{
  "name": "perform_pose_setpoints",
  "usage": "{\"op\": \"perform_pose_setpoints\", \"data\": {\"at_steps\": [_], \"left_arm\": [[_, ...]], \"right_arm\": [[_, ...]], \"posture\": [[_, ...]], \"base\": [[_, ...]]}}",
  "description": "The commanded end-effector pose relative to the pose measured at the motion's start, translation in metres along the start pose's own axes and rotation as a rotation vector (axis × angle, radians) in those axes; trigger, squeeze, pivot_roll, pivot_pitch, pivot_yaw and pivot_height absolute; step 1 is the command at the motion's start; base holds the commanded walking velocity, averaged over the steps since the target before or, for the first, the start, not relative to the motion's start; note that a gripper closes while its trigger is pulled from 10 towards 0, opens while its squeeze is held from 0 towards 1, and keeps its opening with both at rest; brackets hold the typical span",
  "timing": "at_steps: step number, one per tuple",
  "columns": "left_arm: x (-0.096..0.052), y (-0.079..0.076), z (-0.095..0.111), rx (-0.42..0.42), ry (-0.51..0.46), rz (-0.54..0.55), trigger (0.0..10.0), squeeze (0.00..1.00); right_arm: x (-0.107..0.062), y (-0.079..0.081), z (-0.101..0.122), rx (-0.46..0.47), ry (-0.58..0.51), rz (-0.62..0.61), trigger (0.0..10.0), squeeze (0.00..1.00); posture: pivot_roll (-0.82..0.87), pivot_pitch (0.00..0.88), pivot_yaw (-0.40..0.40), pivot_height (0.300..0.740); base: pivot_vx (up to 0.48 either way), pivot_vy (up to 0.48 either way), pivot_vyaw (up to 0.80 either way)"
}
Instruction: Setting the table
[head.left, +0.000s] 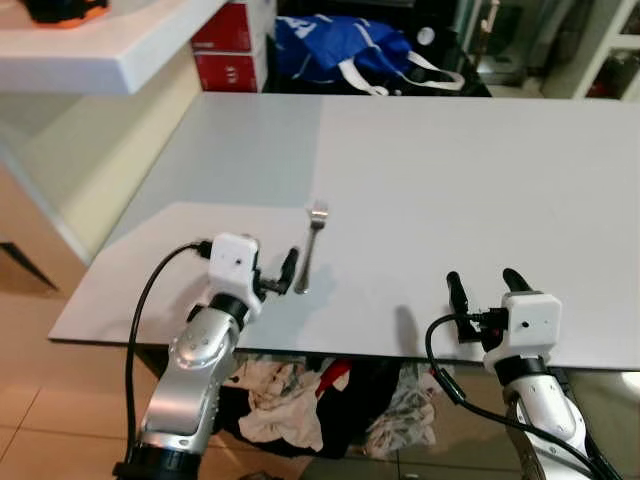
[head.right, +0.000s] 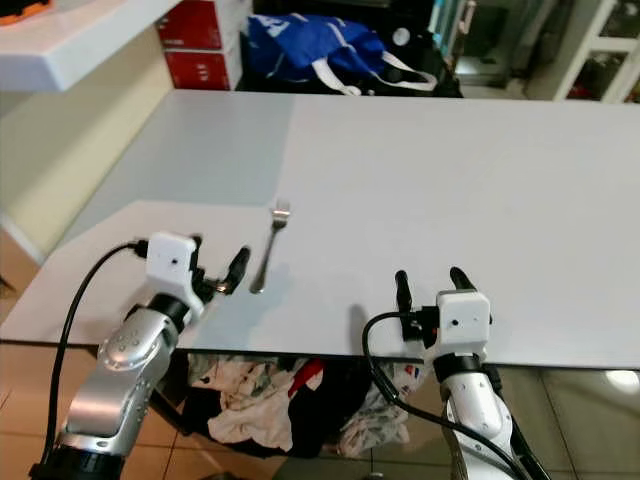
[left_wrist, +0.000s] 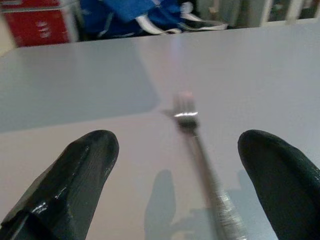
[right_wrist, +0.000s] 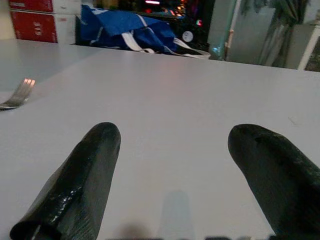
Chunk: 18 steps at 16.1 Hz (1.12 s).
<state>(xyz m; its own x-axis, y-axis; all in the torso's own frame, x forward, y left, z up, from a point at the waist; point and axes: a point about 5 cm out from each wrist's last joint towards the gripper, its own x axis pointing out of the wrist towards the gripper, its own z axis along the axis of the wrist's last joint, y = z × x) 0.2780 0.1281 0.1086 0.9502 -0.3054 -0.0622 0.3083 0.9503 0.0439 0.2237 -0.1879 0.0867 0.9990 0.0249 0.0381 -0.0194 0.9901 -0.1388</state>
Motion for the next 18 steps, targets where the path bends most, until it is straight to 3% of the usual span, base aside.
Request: {"op": "perform_pose_setpoints", "data": {"at_steps": [1, 5, 18], "left_arm": [[0.000, -0.004, 0.001, 0.006, -0.002, -0.020, 10.0, 0.00], [0.013, -0.008, 0.016, -0.043, -0.054, -0.012, 10.0, 0.00], [0.020, -0.010, 0.014, -0.054, -0.028, 0.013, 10.0, 0.00]], "right_arm": [[0.003, -0.001, 0.002, 0.000, -0.010, -0.007, 10.0, 0.00], [0.006, -0.002, 0.004, 0.000, -0.013, 0.001, 10.0, 0.00], [0.004, -0.004, 0.003, -0.007, -0.001, 0.010, 10.0, 0.00]], "posture": [[-0.14, 0.000, 0.058, 0.727], [-0.15, 0.000, 0.039, 0.727], [-0.16, 0.000, 0.040, 0.727]], "base": [[0.000, 0.000, 0.00], [0.000, 0.237, 0.00], [0.000, 0.477, 0.00]]}}
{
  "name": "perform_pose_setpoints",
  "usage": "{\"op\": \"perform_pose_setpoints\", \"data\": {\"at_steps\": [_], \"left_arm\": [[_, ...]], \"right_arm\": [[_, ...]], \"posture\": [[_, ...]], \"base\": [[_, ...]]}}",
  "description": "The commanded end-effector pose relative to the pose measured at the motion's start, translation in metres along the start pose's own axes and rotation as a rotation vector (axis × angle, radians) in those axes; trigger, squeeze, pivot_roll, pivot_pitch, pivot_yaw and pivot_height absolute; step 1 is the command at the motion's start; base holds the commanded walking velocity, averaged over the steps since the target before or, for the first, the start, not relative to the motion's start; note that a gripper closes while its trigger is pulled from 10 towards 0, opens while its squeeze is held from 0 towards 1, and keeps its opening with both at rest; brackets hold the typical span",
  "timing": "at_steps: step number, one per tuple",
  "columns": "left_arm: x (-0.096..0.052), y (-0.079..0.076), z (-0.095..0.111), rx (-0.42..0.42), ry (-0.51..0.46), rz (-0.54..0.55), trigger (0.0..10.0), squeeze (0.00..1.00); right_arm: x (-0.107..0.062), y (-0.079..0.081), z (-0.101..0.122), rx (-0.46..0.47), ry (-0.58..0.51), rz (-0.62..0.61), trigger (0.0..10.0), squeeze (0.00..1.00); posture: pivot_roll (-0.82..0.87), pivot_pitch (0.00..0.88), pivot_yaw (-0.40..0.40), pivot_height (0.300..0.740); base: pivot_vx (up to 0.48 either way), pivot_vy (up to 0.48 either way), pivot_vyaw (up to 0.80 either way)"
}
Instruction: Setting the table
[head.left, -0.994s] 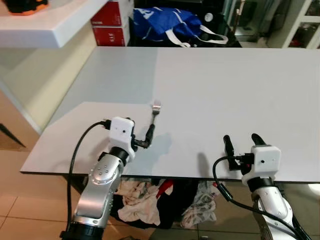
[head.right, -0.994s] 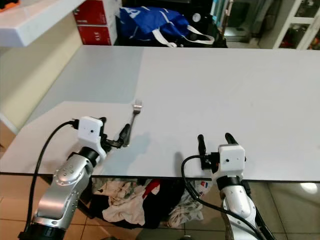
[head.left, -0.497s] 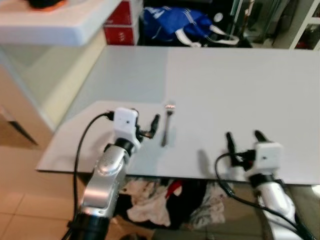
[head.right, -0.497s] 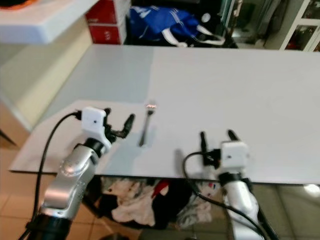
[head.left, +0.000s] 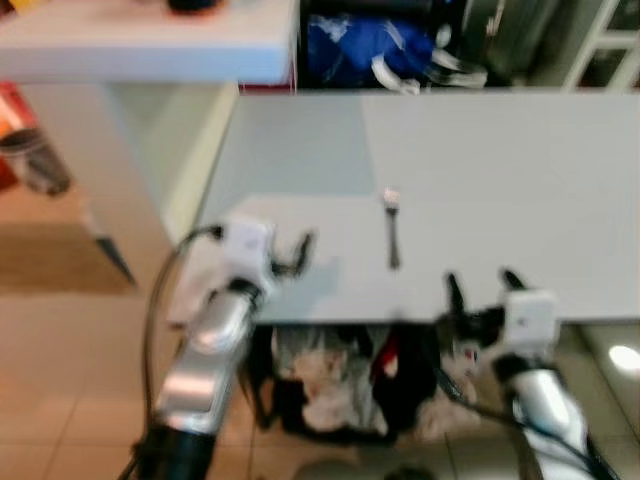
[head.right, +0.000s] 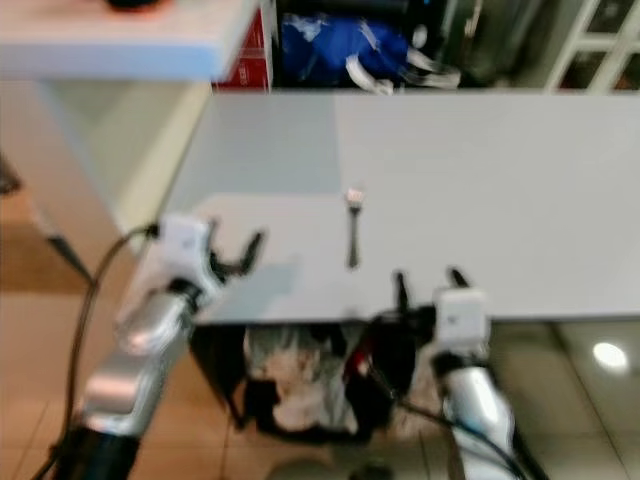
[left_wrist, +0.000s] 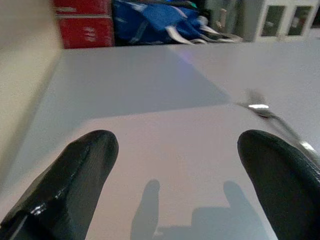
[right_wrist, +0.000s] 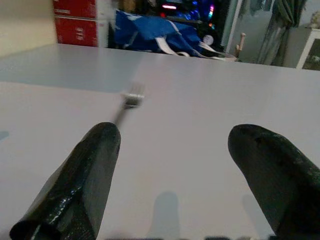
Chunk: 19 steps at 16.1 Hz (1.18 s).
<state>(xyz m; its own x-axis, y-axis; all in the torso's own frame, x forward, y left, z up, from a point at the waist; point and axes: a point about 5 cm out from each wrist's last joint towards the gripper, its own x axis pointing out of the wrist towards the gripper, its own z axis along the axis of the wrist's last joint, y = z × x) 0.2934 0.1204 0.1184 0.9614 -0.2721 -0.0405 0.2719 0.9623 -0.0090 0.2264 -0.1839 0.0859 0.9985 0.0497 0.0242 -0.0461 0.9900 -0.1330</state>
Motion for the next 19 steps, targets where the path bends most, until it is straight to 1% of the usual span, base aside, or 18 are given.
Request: {"op": "perform_pose_setpoints", "data": {"at_steps": [1, 10, 18, 19], "left_arm": [[0.004, -0.008, 0.003, 0.002, -0.002, -0.023, 10.0, 0.00], [0.010, -0.005, 0.005, 0.004, 0.008, -0.008, 10.0, 0.00], [0.015, 0.001, 0.006, 0.024, 0.000, 0.017, 10.0, 0.00], [0.016, 0.002, 0.006, 0.033, -0.009, 0.022, 10.0, 0.00]], "right_arm": [[0.001, -0.008, 0.004, -0.016, -0.012, -0.016, 10.0, 0.00], [0.001, -0.008, 0.003, -0.012, -0.006, -0.015, 10.0, 0.00], [0.004, -0.007, 0.005, -0.007, -0.016, -0.001, 10.0, 0.00], [0.005, -0.007, 0.006, -0.007, -0.017, -0.001, 10.0, 0.00]], "posture": [[-0.16, 0.000, 0.040, 0.727], [-0.16, 0.000, 0.045, 0.727], [-0.16, 0.000, 0.039, 0.727], [-0.16, 0.000, 0.040, 0.727]], "base": [[0.000, 0.480, 0.00], [0.000, 0.480, 0.00], [0.000, 0.480, 0.00], [0.000, 0.000, 0.00]]}}
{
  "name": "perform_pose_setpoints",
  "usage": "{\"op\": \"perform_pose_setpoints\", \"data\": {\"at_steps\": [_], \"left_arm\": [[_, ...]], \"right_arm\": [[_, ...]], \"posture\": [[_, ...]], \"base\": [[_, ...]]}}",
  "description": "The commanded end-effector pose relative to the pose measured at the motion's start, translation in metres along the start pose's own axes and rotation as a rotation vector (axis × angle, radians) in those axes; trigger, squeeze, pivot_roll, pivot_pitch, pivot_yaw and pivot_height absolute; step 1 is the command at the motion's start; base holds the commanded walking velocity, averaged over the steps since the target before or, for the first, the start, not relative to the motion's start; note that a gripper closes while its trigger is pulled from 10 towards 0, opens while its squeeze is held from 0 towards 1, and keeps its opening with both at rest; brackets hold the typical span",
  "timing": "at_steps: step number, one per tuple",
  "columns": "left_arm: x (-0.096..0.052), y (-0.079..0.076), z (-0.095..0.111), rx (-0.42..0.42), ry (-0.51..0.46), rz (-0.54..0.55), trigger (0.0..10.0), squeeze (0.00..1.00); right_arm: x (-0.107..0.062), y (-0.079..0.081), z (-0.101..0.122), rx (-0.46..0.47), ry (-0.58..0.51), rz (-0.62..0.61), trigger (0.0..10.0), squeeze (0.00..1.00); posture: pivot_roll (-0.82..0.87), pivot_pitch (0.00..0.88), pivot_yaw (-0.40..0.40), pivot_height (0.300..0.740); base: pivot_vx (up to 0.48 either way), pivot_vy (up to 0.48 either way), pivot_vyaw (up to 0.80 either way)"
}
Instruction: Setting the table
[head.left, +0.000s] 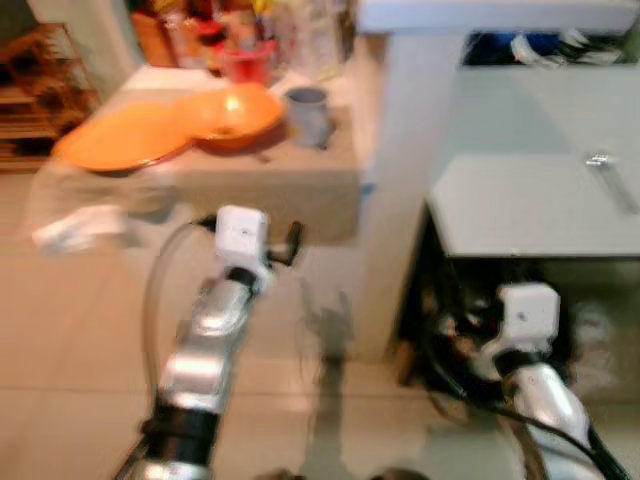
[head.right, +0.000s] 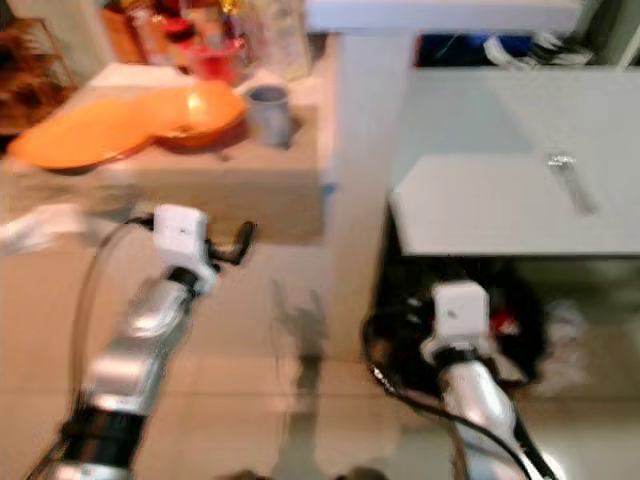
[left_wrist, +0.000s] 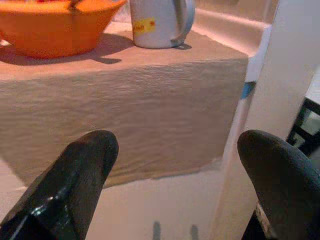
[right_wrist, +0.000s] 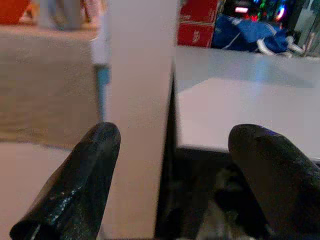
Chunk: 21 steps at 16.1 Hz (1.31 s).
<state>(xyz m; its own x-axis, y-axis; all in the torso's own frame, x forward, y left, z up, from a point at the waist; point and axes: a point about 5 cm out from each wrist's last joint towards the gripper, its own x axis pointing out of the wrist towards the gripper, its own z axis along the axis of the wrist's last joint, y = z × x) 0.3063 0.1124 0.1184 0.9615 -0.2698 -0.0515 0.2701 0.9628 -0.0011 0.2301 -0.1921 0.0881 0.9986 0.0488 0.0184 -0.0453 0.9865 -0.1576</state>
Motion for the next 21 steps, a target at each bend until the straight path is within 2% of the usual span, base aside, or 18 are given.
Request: {"op": "perform_pose_setpoints", "data": {"at_steps": [1, 5, 14, 21], "left_arm": [[0.002, 0.006, 0.007, 0.021, -0.033, 0.016, 10.0, 0.00], [0.003, 0.001, 0.009, 0.015, -0.044, -0.017, 10.0, 0.00], [0.006, 0.002, 0.017, 0.046, -0.088, -0.013, 10.0, 0.00], [0.009, 0.004, 0.020, 0.061, -0.109, -0.008, 10.0, 0.00]], "right_arm": [[0.003, -0.001, 0.006, 0.016, -0.029, -0.005, 10.0, 0.00], [0.005, -0.003, 0.008, 0.012, -0.036, -0.018, 10.0, 0.00], [0.013, 0.001, 0.008, 0.010, -0.037, 0.007, 10.0, 0.00], [0.022, 0.005, 0.009, 0.007, -0.053, 0.006, 10.0, 0.00]], "posture": [[-0.17, 0.000, 0.046, 0.727], [-0.17, 0.000, 0.050, 0.727], [-0.13, 0.000, 0.039, 0.727], [-0.13, 0.000, 0.043, 0.727]], "base": [[0.000, 0.000, 0.00], [0.255, 0.222, 0.00], [0.351, 0.327, 0.00], [0.000, 0.000, 0.00]]}}
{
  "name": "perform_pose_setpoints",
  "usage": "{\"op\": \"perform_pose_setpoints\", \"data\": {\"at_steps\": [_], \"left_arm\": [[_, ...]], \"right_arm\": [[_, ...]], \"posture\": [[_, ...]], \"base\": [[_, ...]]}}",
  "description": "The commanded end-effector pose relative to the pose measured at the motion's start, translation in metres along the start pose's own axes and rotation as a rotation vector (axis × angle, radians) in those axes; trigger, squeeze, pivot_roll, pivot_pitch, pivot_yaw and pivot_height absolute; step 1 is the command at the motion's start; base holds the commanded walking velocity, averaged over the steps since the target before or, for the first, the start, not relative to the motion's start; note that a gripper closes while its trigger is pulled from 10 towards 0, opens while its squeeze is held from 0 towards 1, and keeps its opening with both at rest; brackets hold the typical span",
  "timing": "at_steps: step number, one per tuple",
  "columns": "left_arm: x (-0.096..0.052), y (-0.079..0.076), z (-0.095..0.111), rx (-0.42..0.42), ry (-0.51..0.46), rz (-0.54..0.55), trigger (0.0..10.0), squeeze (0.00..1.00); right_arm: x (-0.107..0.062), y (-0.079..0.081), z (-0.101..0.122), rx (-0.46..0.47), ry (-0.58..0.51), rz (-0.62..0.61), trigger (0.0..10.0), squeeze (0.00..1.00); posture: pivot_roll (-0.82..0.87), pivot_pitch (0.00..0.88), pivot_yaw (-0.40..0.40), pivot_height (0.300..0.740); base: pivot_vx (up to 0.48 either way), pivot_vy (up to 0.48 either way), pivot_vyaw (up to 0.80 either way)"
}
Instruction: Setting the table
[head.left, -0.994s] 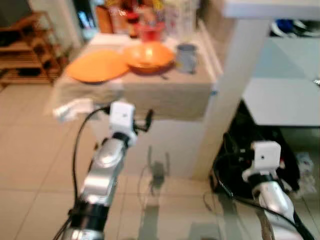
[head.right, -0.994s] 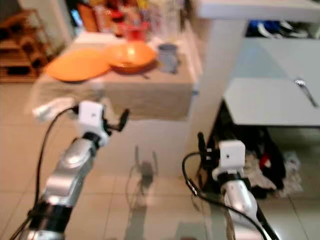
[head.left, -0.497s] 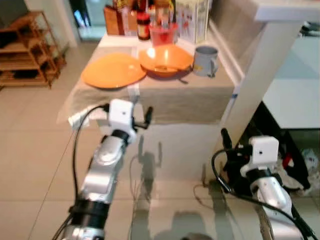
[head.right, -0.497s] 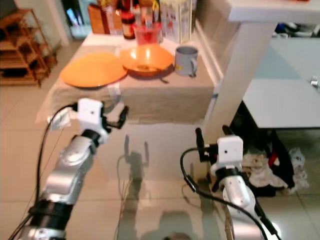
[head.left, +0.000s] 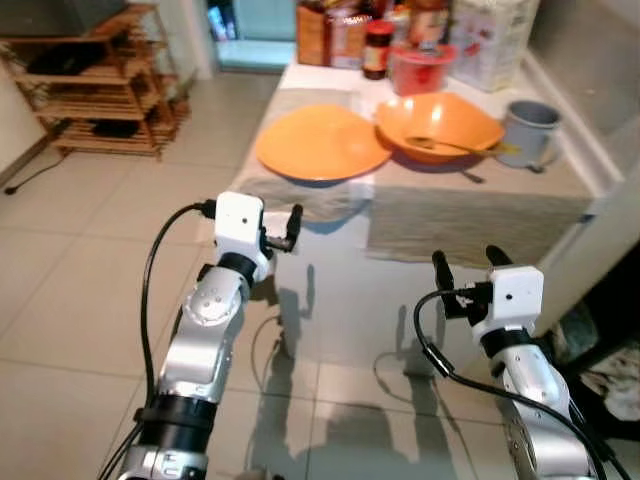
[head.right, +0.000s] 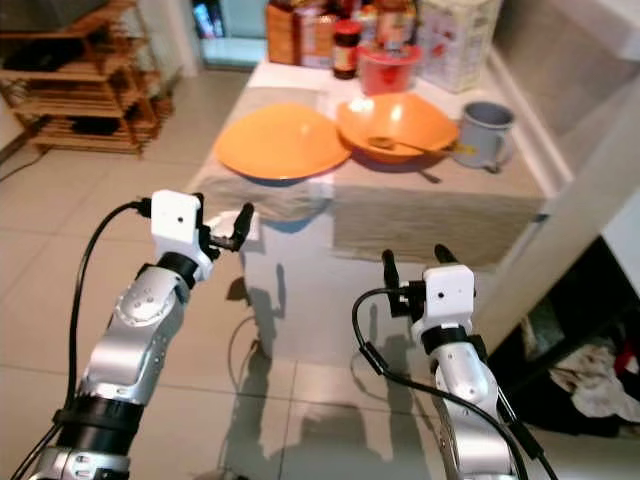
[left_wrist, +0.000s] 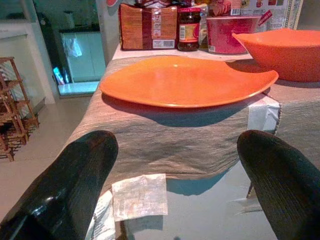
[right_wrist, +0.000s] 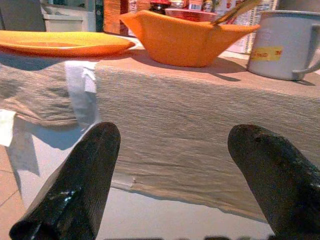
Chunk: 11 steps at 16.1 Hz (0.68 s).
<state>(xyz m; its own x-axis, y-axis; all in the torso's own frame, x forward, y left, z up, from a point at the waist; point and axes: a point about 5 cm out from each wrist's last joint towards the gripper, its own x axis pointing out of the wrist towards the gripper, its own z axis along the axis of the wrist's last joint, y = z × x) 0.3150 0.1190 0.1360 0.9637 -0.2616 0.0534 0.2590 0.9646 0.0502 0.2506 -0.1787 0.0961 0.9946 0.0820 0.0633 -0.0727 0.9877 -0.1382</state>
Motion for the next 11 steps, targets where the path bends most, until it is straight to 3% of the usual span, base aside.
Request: {"op": "perform_pose_setpoints", "data": {"at_steps": [1, 6, 11], "left_arm": [[0.0039, -0.0050, -0.0001, 0.005, 0.005, -0.018, 10.0, 0.00], [0.0127, -0.0057, 0.0055, 0.030, -0.017, -0.027, 10.0, 0.00], [0.0101, -0.0058, -0.0027, -0.016, 0.029, -0.021, 10.0, 0.00]], "right_arm": [[-0.0004, -0.0060, -0.0004, -0.014, -0.002, -0.021, 10.0, 0.00], [-0.0001, -0.0071, 0.0020, -0.010, -0.009, -0.031, 10.0, 0.00], [-0.0030, -0.0020, -0.0005, 0.006, -0.002, -0.028, 10.0, 0.00]], "posture": [[-0.13, 0.000, 0.044, 0.727], [-0.14, 0.000, 0.037, 0.727], [-0.13, 0.000, 0.044, 0.727]], "base": [[0.000, 0.000, 0.00], [0.000, 0.000, 0.00], [0.000, 0.000, 0.00]]}}
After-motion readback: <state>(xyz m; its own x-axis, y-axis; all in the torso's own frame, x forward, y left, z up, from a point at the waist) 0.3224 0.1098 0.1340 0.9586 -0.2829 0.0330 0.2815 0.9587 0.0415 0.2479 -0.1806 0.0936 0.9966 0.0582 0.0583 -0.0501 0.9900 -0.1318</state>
